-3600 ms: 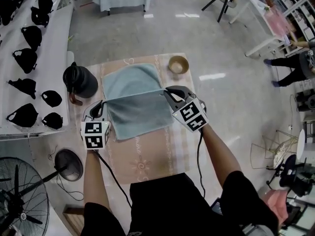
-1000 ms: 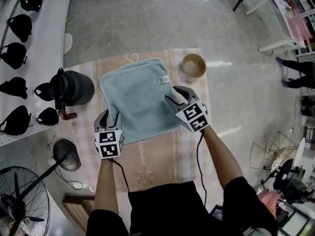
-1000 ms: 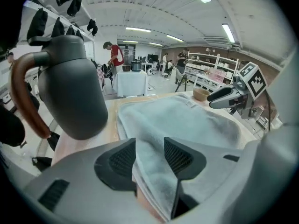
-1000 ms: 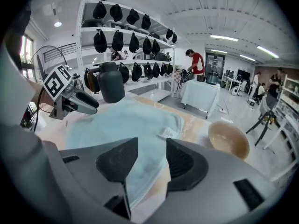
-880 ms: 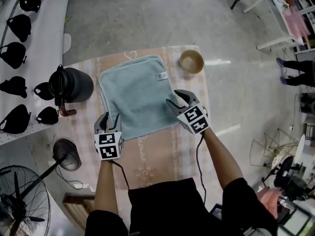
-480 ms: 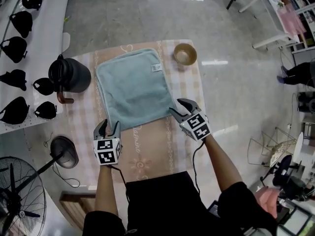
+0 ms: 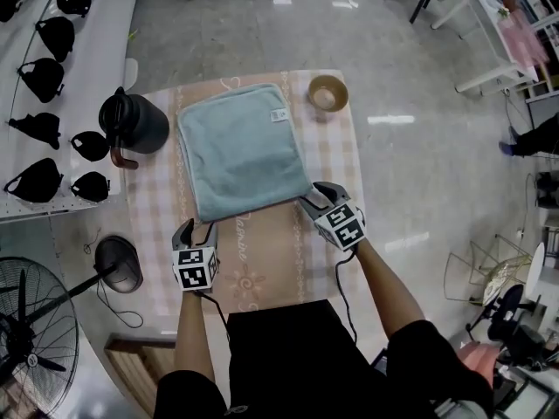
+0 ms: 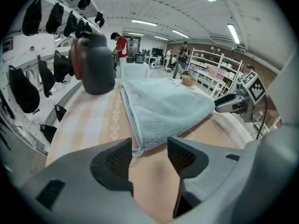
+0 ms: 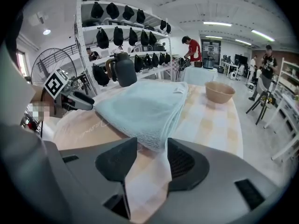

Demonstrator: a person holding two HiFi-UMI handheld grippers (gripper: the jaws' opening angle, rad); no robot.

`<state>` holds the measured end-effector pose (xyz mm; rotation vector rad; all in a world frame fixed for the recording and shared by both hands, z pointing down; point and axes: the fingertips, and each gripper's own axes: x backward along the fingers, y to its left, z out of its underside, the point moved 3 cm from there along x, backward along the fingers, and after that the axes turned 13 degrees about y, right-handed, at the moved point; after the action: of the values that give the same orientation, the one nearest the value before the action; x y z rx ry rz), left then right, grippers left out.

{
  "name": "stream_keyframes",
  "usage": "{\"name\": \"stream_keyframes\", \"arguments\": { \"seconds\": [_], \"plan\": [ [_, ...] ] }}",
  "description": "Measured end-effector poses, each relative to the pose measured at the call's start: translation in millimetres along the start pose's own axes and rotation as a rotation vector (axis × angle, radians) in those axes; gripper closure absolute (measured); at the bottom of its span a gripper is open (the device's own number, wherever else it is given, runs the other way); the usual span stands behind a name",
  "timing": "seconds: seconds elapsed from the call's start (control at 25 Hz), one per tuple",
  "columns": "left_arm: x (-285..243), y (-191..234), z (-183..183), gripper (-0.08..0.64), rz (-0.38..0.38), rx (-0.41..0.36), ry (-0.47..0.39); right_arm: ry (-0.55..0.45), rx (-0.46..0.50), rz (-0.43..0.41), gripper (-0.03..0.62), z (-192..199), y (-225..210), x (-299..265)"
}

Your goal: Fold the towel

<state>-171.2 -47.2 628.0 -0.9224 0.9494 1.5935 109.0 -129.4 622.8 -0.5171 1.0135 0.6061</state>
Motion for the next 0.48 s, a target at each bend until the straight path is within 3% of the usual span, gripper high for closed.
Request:
{"name": "stream_keyframes", "arguments": {
  "seconds": [0.36, 0.48],
  "plan": [
    [-18.4, -6.7, -4.6, 0.341, 0.031, -0.031, 0.017, 0.019, 0.013, 0.040, 0.416, 4.7, 1.1, -7.3],
    [-25.2, -5.3, -2.4, 0.341, 0.022, -0.032, 0.037, 0.015, -0.010, 0.065, 0.514, 6.1, -2.4, -7.5]
  ]
}}
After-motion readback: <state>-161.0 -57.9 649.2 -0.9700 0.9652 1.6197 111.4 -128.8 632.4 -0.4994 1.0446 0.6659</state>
